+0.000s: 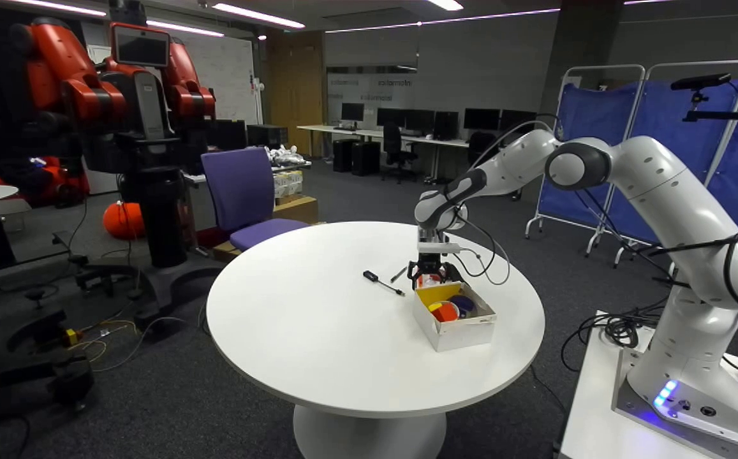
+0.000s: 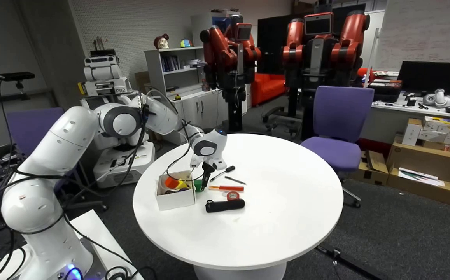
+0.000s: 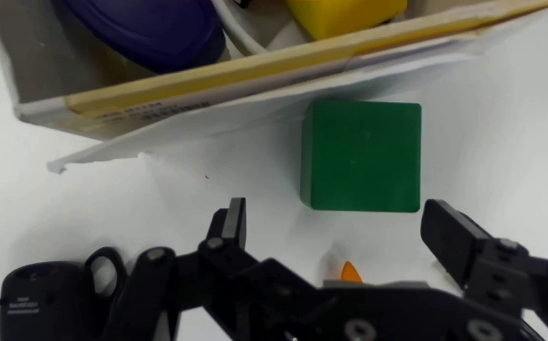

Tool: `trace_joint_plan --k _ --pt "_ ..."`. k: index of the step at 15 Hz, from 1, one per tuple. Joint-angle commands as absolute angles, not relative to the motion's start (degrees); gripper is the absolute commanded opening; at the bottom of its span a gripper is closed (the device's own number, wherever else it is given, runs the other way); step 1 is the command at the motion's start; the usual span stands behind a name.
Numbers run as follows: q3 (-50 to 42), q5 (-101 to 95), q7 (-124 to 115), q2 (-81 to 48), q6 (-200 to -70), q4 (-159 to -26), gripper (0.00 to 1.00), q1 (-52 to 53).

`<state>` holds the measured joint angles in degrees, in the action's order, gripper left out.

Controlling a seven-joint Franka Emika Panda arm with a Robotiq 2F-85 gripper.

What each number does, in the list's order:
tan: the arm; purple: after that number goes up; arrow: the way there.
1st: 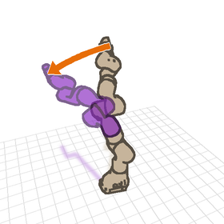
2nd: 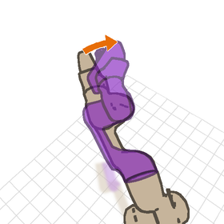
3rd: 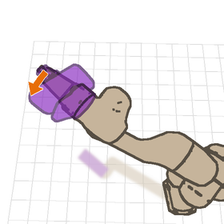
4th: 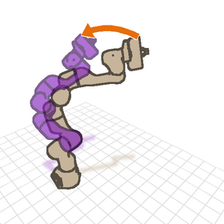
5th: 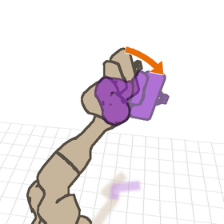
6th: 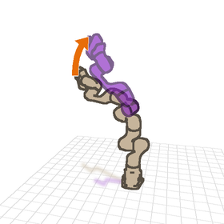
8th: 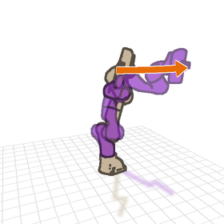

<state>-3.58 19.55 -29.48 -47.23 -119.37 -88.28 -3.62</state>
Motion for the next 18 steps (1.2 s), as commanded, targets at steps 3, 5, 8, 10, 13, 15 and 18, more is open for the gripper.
trace_joint_plan --k 3,5,8,10,13,15,18 --pt "-2.54 20.33 -28.24 -47.44 -115.46 -85.67 1.00 -4.11" --pt "-2.30 20.32 -28.35 -47.59 -114.95 -85.31 0.99 -3.99" --pt "-2.24 20.10 -28.71 -48.17 -113.86 -84.64 0.95 -3.70" --pt "-2.38 19.84 -28.93 -48.51 -114.08 -84.57 0.92 -3.37" --pt "-2.55 19.53 -29.04 -49.10 -114.33 -84.42 0.63 -2.92" --pt "-2.57 19.45 -28.93 -49.15 -114.20 -84.49 0.49 -2.82" --pt "-2.68 19.38 -28.96 -49.18 -114.13 -84.10 0.30 -2.84"
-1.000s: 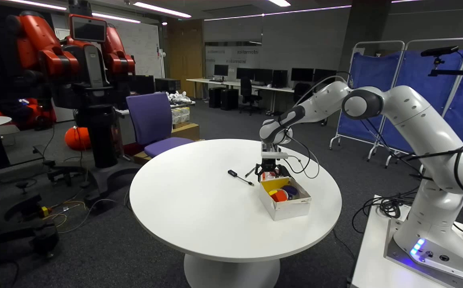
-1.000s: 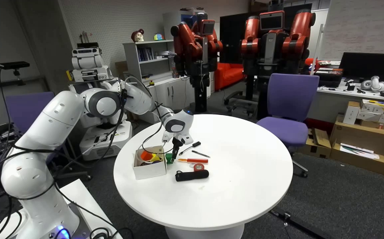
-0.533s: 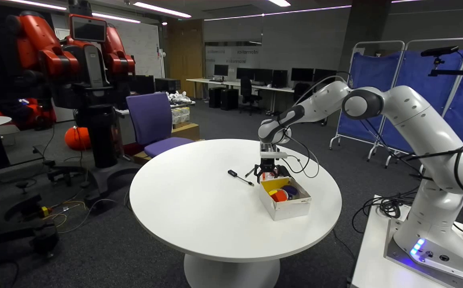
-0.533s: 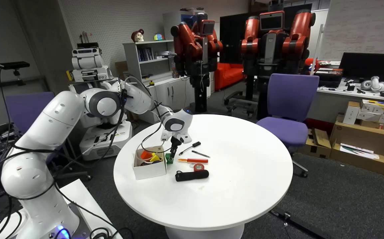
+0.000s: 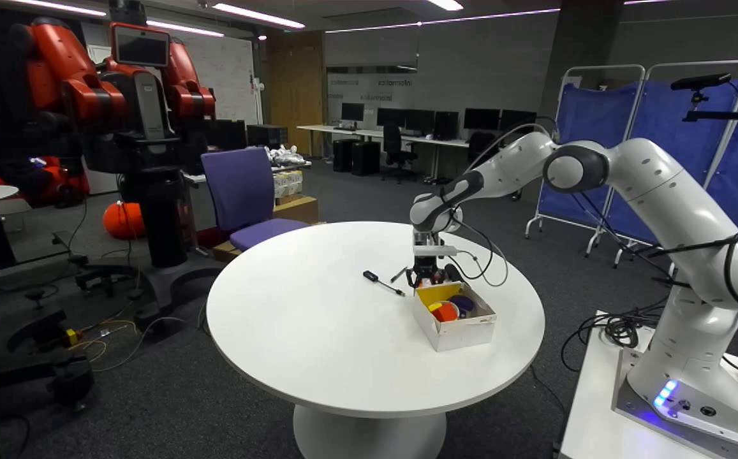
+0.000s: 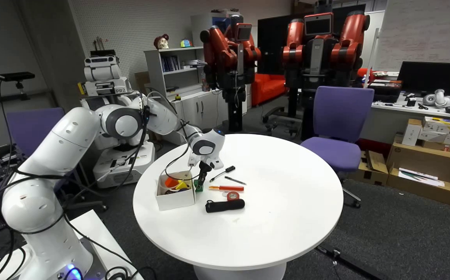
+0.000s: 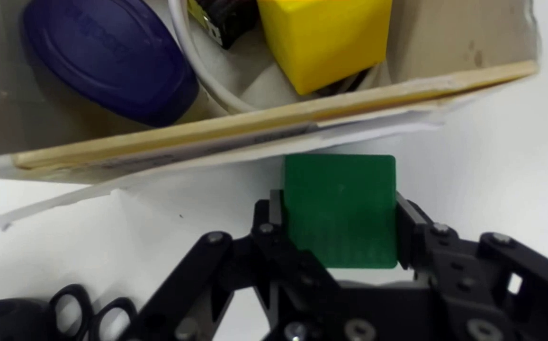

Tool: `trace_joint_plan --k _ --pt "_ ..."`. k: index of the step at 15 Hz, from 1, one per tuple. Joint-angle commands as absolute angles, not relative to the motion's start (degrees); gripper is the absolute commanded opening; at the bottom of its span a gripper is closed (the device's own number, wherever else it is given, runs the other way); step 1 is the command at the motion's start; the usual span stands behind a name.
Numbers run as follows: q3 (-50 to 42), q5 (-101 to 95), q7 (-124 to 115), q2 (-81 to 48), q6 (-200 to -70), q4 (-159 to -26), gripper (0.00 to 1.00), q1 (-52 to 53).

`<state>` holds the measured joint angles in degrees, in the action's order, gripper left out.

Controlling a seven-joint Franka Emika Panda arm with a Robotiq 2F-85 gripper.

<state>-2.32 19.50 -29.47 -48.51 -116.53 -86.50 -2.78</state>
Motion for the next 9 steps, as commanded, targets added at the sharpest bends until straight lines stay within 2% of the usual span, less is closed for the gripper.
trace_joint_plan --k 1,9 --pt "-2.77 19.28 -29.00 -49.09 -114.18 -84.04 0.30 -2.83" --pt "-4.58 17.00 -30.48 -43.20 -117.79 -87.64 0.30 -0.29"
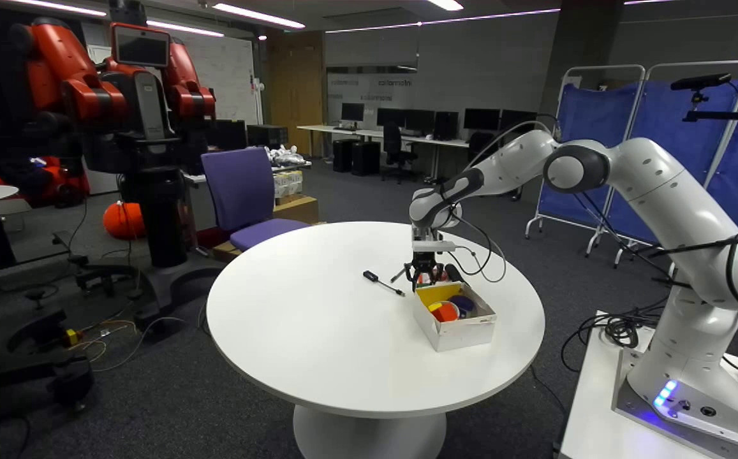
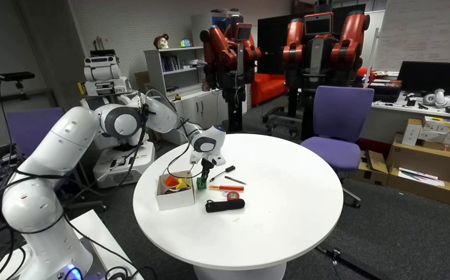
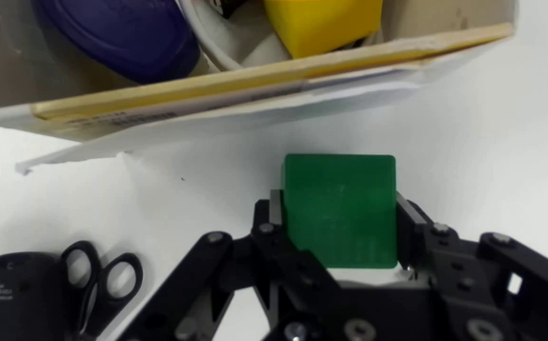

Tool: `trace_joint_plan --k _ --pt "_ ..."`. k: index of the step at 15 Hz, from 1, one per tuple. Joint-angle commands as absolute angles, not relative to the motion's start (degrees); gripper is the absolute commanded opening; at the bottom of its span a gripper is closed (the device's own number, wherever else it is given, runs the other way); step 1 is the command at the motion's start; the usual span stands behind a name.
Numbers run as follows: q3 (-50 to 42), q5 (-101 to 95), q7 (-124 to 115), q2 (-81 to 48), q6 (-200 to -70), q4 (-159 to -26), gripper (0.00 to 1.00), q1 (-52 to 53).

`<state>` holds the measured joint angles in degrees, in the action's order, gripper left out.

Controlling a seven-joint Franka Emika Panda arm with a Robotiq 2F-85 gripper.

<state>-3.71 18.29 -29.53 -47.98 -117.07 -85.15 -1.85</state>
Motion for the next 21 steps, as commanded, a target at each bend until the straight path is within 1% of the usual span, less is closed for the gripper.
trace_joint_plan --k 1,5,8,16,19,21 --pt "-4.76 16.71 -30.60 -41.34 -118.59 -88.70 0.30 0.36" --pt "-6.85 12.24 -33.04 -34.85 -126.66 -92.77 0.30 4.27" --pt "-8.01 7.61 -36.32 -29.27 -133.25 -98.24 0.30 7.01" --pt "-5.69 3.78 -44.10 -13.73 -129.70 -115.58 0.30 9.63" --pt "-4.66 2.79 -46.61 -11.92 -128.15 -119.09 0.30 8.99" --pt "-4.10 3.28 -46.42 -13.01 -127.43 -119.63 0.30 8.26"
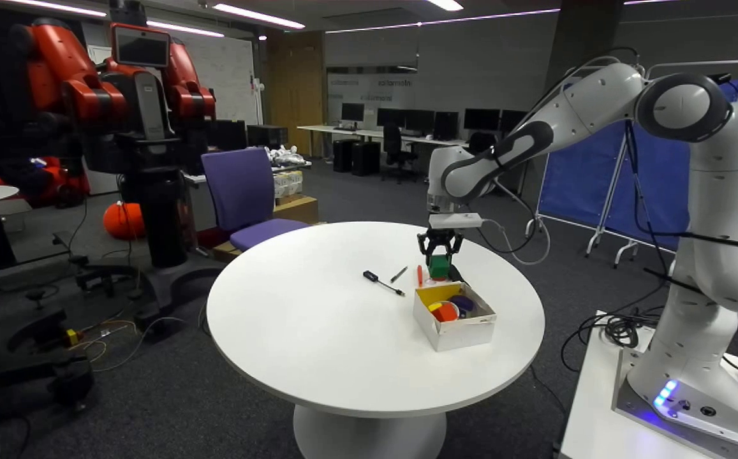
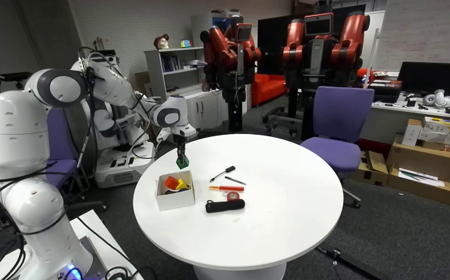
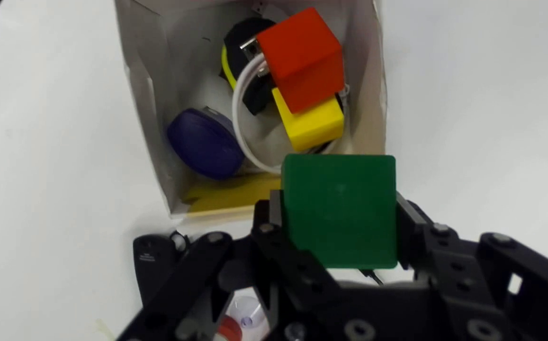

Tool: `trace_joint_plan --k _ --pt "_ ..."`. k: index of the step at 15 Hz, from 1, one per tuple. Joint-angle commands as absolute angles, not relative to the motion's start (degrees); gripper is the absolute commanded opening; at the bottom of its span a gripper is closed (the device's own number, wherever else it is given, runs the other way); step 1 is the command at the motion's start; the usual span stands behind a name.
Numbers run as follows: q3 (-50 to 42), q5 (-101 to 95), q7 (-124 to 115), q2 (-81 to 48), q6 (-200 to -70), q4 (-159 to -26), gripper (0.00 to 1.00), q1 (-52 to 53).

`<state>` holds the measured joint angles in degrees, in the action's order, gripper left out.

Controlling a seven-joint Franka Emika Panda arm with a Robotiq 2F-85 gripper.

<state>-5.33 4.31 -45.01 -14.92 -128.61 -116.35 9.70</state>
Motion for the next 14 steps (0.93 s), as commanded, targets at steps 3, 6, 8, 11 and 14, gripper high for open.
trace_joint_plan --k 3,6,8,11,14 --pt "-4.00 3.42 -46.04 -15.39 -126.41 -119.18 0.30 7.83" --pt "-4.30 2.79 -45.96 -16.86 -125.55 -118.37 0.87 7.66" --pt "-4.57 2.62 -46.40 -17.18 -125.86 -118.24 0.99 7.62" --pt "-5.79 0.21 -50.92 -16.76 -125.26 -118.09 1.00 8.18" --pt "-7.20 -3.68 -55.91 -15.62 -124.52 -118.15 1.00 7.41"
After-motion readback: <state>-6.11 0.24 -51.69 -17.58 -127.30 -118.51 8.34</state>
